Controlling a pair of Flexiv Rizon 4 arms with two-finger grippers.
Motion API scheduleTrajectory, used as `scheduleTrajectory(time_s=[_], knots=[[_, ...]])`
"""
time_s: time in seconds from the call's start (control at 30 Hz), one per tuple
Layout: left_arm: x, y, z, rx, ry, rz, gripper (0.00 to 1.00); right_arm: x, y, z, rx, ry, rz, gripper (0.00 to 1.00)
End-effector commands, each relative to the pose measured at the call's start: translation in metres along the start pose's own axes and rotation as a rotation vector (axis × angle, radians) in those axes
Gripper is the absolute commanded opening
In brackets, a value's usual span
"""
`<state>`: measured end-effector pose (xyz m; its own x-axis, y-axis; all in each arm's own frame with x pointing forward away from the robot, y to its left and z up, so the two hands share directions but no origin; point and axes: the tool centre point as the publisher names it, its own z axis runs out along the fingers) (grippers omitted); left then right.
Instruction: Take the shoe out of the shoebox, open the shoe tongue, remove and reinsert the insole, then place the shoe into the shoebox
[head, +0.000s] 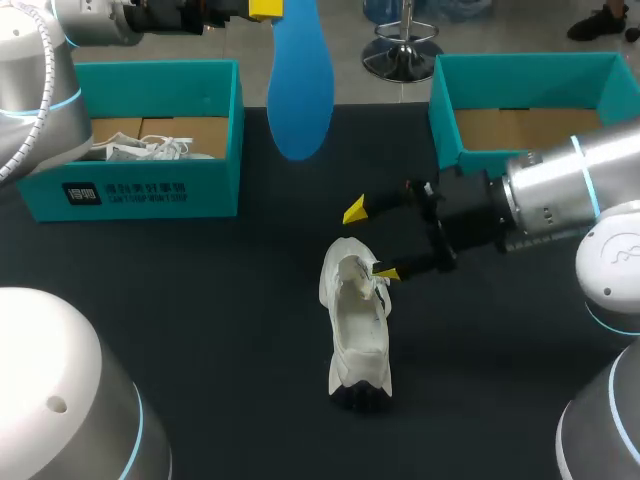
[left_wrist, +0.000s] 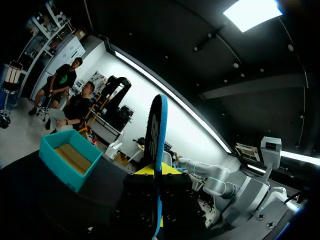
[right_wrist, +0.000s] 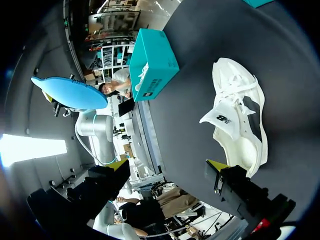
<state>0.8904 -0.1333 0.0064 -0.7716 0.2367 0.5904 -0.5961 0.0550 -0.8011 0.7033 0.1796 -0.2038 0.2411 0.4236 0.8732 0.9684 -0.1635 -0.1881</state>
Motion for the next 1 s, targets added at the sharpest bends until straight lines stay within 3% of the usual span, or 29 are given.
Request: scheduleTrajectory(time_s=[0.03,0.63,0.8,1.0], knots=[[-0.001,0.000,0.000,0.000,0.001,0.001,0.00,0.004,0.002,0.003,-0.001,-0.023,0.003,1.00],[-0.001,0.000,0.000,0.000,0.001,0.001,0.00,0.002,0.001,0.006,-0.003,0.008,0.012,1.00],[-0.001,0.000,0.000,0.000,0.001,0.001,0.00,0.013,0.001,0.009,0.009,0.082,-0.011,1.00],[-0.001,0.000,0.000,0.000,0.001,0.001,0.00,0.039,0.005,0.018,0.037,0.115,-0.034,1.00]])
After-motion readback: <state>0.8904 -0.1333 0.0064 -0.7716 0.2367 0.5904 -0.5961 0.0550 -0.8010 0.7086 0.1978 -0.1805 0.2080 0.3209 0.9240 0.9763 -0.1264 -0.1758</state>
